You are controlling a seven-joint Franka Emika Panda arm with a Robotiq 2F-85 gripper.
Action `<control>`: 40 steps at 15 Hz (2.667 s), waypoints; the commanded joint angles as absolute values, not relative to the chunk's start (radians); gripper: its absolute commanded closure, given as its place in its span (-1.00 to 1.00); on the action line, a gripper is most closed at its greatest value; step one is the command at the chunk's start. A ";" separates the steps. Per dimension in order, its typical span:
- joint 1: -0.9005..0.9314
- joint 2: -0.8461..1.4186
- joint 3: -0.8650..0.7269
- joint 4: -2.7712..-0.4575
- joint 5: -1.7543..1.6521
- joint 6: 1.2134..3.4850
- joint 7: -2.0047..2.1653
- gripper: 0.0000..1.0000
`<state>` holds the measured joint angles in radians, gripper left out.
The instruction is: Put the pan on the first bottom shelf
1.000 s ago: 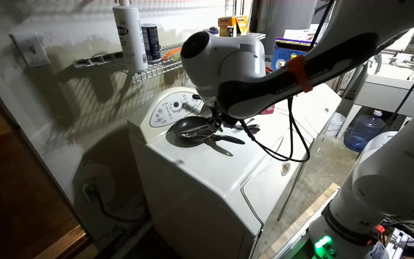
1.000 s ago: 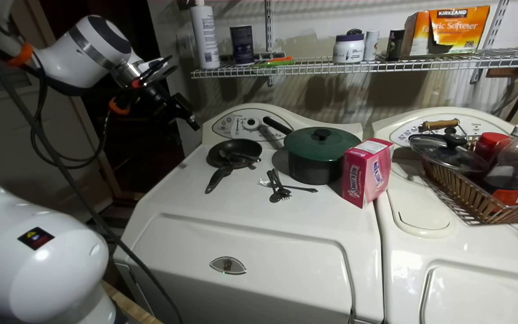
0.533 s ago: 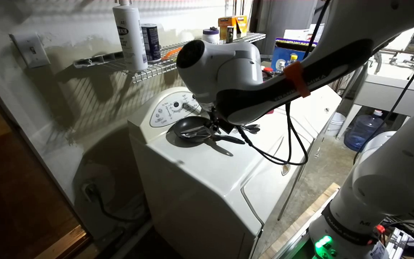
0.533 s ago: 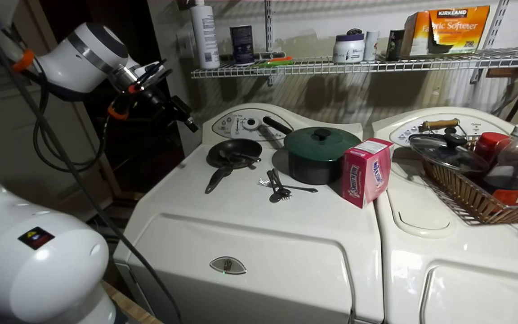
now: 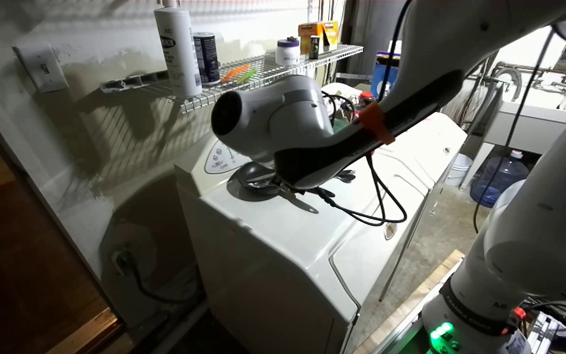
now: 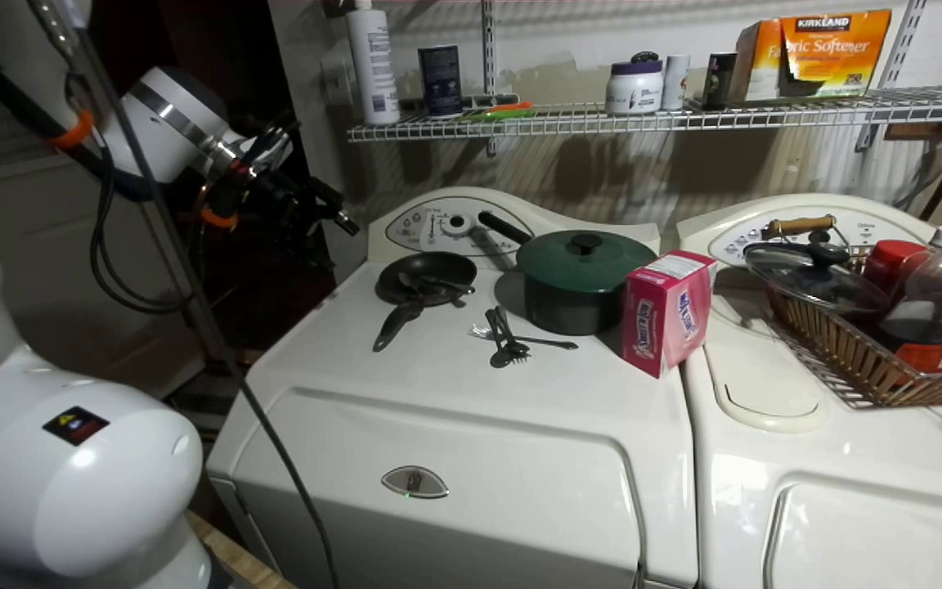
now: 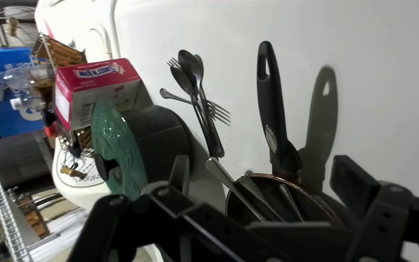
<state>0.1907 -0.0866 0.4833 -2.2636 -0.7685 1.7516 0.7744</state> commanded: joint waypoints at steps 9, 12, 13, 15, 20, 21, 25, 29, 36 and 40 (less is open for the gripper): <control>0.419 0.385 0.358 -2.020 -0.971 1.442 0.965 -1.00; 0.430 0.420 0.310 -2.011 -1.020 1.436 1.075 -1.00; 0.431 0.430 0.296 -2.011 -1.040 1.436 1.108 -1.00; 0.415 0.400 0.306 -2.044 -1.010 1.468 1.072 -1.00; 0.413 0.420 0.289 -2.034 -1.027 1.467 1.106 -1.00; 0.413 0.420 0.289 -2.034 -1.027 1.467 1.106 -1.00; 0.406 0.428 0.282 -2.041 -1.018 1.458 1.104 -1.00; 0.399 0.435 0.270 -2.079 -1.029 1.459 1.094 -1.00; 0.382 0.468 0.234 -2.105 -1.027 1.389 1.121 -0.59; 0.368 0.478 0.219 -2.117 -1.031 1.382 1.128 0.16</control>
